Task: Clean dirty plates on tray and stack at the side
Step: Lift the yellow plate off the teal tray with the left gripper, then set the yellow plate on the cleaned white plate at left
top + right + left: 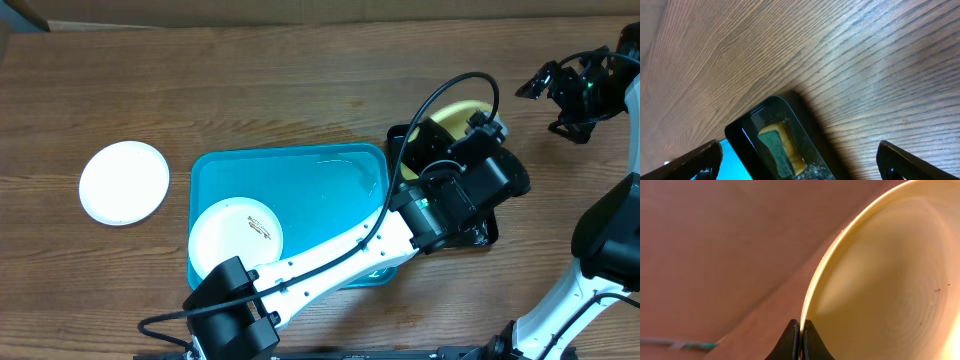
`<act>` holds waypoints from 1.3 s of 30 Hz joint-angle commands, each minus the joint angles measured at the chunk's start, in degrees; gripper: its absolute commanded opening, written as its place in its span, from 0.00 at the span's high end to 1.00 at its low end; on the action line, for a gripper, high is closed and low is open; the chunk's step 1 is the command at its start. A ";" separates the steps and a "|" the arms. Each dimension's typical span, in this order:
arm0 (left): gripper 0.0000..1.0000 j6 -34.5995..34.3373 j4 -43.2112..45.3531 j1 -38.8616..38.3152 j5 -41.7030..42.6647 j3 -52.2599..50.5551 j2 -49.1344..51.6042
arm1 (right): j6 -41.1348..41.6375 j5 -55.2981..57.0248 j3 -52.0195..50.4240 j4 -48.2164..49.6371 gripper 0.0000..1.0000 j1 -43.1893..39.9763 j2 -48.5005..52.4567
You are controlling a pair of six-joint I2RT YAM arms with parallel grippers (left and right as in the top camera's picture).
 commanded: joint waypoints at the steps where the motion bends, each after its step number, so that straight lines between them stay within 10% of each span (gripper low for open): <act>1: 0.96 0.37 2.36 -0.92 -9.73 1.84 0.17 | 0.20 -0.66 1.57 0.04 0.00 0.00 -0.26; 15: 0.96 -12.44 -3.02 1.31 10.40 1.79 -0.28 | 0.20 -0.68 1.57 0.04 0.00 0.00 -0.26; 20: 0.96 -21.94 -10.40 9.05 31.91 2.03 -2.60 | 0.20 -0.68 1.57 0.04 0.00 0.00 -0.26; 30: 0.96 -34.01 -23.96 45.86 71.12 2.03 -5.33 | 0.20 -0.66 1.57 0.04 0.00 0.00 -0.26; 39: 0.96 -35.43 -36.96 86.20 74.49 1.90 -5.31 | 0.20 -0.68 1.57 0.04 0.00 0.00 -0.26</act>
